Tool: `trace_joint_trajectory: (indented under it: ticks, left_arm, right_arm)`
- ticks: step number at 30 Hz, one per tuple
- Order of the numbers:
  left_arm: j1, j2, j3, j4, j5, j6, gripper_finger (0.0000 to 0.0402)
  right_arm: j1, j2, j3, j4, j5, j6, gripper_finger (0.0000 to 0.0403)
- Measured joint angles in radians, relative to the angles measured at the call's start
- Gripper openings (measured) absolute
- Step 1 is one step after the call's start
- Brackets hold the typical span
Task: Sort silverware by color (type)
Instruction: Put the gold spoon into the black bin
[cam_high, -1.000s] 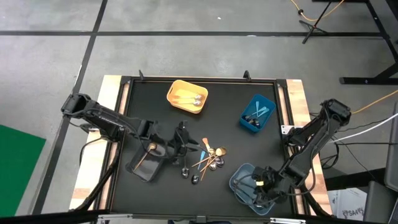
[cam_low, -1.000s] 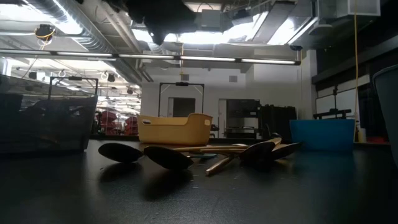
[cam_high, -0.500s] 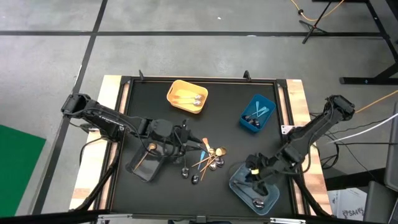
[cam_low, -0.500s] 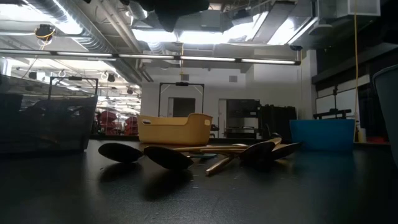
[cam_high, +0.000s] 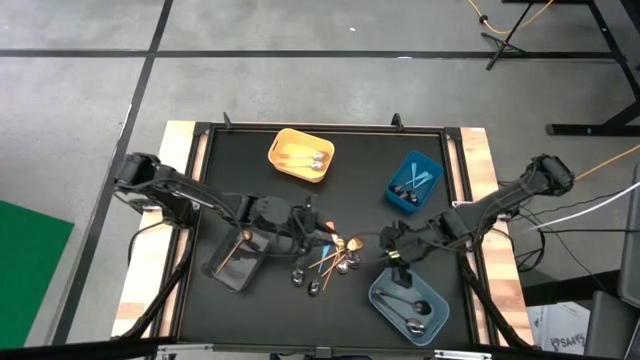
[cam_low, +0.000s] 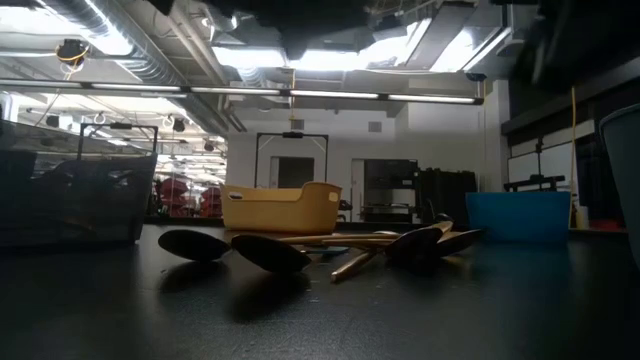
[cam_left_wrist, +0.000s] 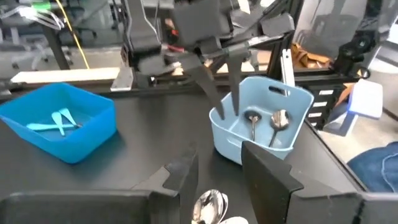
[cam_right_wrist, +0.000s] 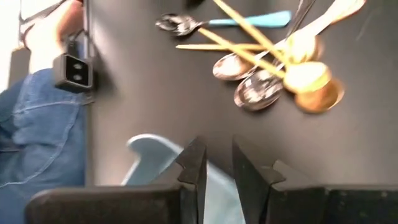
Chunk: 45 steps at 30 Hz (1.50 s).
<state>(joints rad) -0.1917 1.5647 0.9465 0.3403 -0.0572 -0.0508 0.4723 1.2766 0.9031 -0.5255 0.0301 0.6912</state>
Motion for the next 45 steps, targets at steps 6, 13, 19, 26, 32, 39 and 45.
trace_joint_trajectory:
  ticks: [6,13,19,26,32,39,45]
  left_arm:
    - [-0.009,0.118,0.063,-0.021,-0.01,-0.04,0.0116]
    - [-0.029,0.187,0.07,-0.08,-0.091,-0.123,0.0116]
    - [-0.047,0.237,0.07,-0.139,-0.125,-0.177,0.0116]
    - [-0.049,0.308,0.07,-0.142,-0.126,-0.211,0.0116]
    - [-0.049,0.33,0.07,-0.149,-0.135,-0.213,0.0116]
    - [-0.051,0.334,0.07,-0.146,-0.142,-0.264,0.0116]
    - [-0.07,0.378,0.072,-0.133,-0.144,-0.291,0.0116]
  right_arm:
    - [-0.098,0.0,0.0,-0.002,0.004,-0.173,0.0067]
    - [-0.227,0.0,0.0,-0.002,0.005,-0.339,0.0067]
    - [-0.334,0.0,0.0,0.0,0.006,-0.387,0.0067]
    - [-0.417,0.001,0.0,0.0,0.006,-0.387,0.0067]
    - [-0.443,0.001,0.0,0.0,0.008,-0.394,0.0067]
    - [-0.44,0.001,0.0,0.0,0.006,-0.438,0.0067]
    - [-0.44,0.002,0.0,0.001,0.007,-0.438,0.0067]
